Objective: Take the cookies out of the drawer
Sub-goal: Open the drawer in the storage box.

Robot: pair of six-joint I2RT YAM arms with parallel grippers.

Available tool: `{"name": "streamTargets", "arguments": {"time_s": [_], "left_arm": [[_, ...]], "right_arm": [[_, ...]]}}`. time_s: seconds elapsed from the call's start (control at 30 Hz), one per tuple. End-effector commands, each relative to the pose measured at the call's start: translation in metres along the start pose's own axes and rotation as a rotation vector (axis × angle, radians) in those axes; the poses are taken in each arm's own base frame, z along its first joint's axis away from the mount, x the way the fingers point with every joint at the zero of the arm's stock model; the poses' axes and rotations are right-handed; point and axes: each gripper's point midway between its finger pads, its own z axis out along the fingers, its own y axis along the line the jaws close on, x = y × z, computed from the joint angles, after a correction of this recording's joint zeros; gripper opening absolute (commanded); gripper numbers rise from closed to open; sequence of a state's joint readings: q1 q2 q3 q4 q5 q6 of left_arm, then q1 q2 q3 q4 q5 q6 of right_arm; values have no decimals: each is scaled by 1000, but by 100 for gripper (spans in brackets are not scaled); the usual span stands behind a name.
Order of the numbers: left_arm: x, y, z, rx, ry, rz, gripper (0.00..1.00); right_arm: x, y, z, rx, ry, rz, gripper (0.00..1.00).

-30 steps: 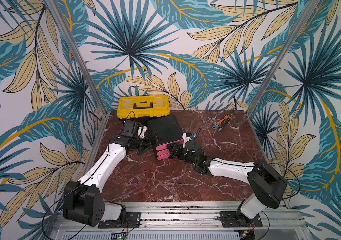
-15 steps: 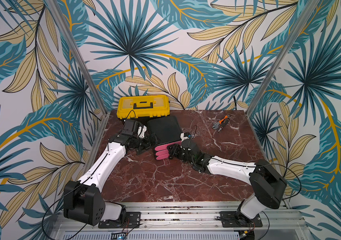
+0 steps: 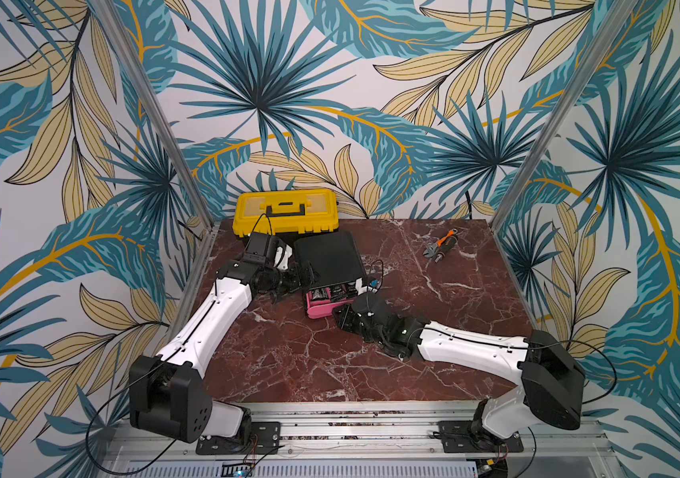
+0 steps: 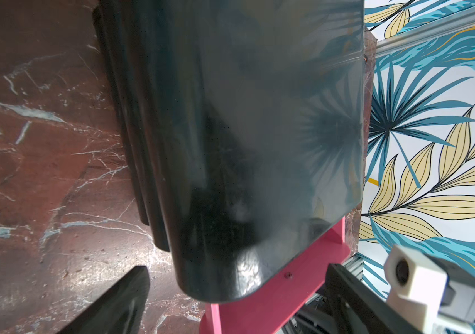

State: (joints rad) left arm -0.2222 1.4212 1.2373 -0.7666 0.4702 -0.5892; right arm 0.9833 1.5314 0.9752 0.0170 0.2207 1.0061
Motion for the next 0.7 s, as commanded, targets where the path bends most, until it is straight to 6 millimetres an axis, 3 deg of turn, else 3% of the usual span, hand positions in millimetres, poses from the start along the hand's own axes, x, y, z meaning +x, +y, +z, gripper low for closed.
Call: {"name": "streamTargets", "arguments": {"time_s": [0.0,0.2,0.47,0.67], "left_arm": [[-8,-10,-7,1,-18,38,100],[-11,-9,-3,1,-12,35,100],[-12,-4,5,-13,-2,-2,100],[-12,-2,8,-16,4,-26,100]], "right_arm": [[18,-12,-14,46,20,-28,30],[27,-16,-32,72,21,-52,30],[39,-19,-39,97,46,-81,31],[40,-20,-43,110,45,-89,38]]}}
